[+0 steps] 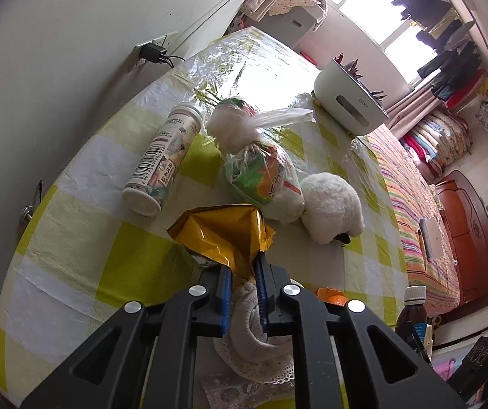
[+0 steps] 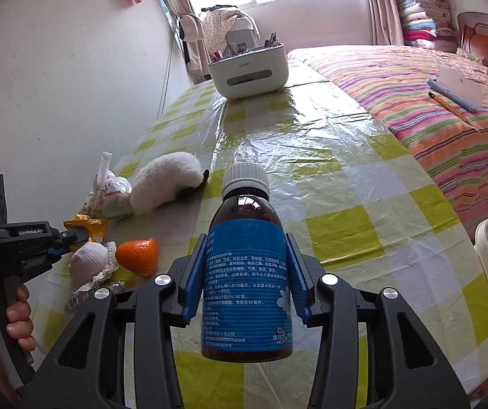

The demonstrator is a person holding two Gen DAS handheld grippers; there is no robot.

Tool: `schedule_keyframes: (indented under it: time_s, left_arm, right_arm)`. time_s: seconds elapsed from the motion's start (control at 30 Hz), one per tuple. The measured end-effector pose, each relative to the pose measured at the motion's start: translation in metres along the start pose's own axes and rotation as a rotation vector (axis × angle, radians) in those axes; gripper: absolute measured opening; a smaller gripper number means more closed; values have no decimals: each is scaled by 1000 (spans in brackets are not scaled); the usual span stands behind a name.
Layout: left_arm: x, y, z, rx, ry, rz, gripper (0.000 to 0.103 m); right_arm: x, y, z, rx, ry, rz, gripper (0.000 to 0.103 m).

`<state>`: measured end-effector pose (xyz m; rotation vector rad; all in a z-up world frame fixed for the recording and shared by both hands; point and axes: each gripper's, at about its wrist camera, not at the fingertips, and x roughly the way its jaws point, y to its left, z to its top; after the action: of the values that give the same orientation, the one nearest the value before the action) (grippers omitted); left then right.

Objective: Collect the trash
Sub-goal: 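Carry the gold packet and brown bottle over the cream bin with both grippers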

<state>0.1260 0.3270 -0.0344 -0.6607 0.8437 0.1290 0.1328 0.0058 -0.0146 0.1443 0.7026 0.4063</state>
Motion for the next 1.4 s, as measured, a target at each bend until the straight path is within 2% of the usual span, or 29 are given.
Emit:
schedule_keyframes:
  time_s: [0.13, 0.37, 0.53, 0.77, 1.4]
  left_arm:
    - [-2, -9, -3, 24, -7, -10, 12]
    - [-19, -26, -8, 79, -79, -35, 12]
    - [-29, -37, -11, 88, -107, -74, 12]
    - [-41, -73, -27, 155, -143, -159, 12]
    - [-7, -187, -79, 348, -35, -291, 12]
  right_arm:
    - [-5, -10, -3, 30, -19, 10, 42]
    - [-17, -25, -3, 65, -69, 5, 42]
    - [-26, -37, -2, 98, -105, -4, 42]
    - [-36, -49, -2, 120, -145, -15, 42]
    - [-82, -116, 4, 256, -284, -59, 42]
